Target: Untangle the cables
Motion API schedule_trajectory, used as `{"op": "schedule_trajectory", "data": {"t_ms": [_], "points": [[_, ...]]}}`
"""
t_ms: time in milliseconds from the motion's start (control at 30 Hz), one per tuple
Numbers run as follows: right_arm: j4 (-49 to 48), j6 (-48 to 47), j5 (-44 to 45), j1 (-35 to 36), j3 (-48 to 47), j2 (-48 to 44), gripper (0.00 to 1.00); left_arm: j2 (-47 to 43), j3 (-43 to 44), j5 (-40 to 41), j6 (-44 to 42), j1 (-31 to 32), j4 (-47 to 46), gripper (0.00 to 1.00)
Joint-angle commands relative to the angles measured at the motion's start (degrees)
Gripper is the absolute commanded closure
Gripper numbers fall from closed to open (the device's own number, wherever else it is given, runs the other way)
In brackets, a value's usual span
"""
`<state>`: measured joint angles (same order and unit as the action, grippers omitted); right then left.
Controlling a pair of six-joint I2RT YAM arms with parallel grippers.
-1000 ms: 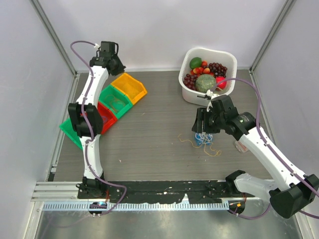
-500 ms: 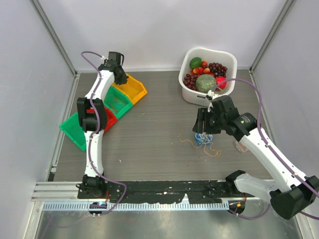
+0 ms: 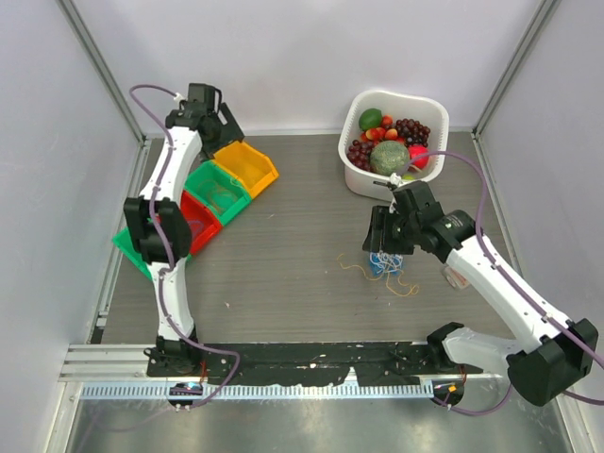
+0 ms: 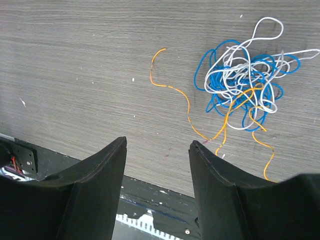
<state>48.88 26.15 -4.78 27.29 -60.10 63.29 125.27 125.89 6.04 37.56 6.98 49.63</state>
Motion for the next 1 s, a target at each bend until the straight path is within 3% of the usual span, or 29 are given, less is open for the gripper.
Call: {"op": "schedule_trajectory", "data": {"t_ms": [0,100,200,433,600,833,933,967], "points": [[-3.4,3.5,-0.1,0.2,1.1,2.3,0.42,-12.9,-8.8,-9.6,0.1,2.0,0.5,0.12],[-4.2,3.2,0.3,0.2,2.7,5.9,0.44,-22.6,-24.2,-20.2,0.1,6.7,-7.4,0.2],[-3.4,-0.5,-3.7,0.6,0.9,11.2,0.44,-30.4,-36.0,-27.2,0.1,12.6,-11.3,0.22],[-7.8,-9.5,1.5,6.4,-0.6,17.8,0.43,-49.3,-56.9,-27.8,2.6,23.9,-18.2,0.24],[-3.5,-12.9,12.4,7.0,-4.1,29.9,0.41,-60.6,-64.9,-25.9,7.9,24.0,-16.3,0.18],[-4.4,-13.6,13.7,8.5,0.1,32.2,0.44,-71.8,-69.4,-23.1,10.3,24.0,-12.5,0.16],[-6.3,-12.8,9.6,9.4,0.7,32.0,0.56,-72.6,-67.7,-23.8,10.3,24.0,-10.1,0.17],[-6.7,-12.4,8.1,9.8,0.9,32.1,0.67,-73.0,-67.5,-23.8,10.3,24.0,-10.1,0.17]]}}
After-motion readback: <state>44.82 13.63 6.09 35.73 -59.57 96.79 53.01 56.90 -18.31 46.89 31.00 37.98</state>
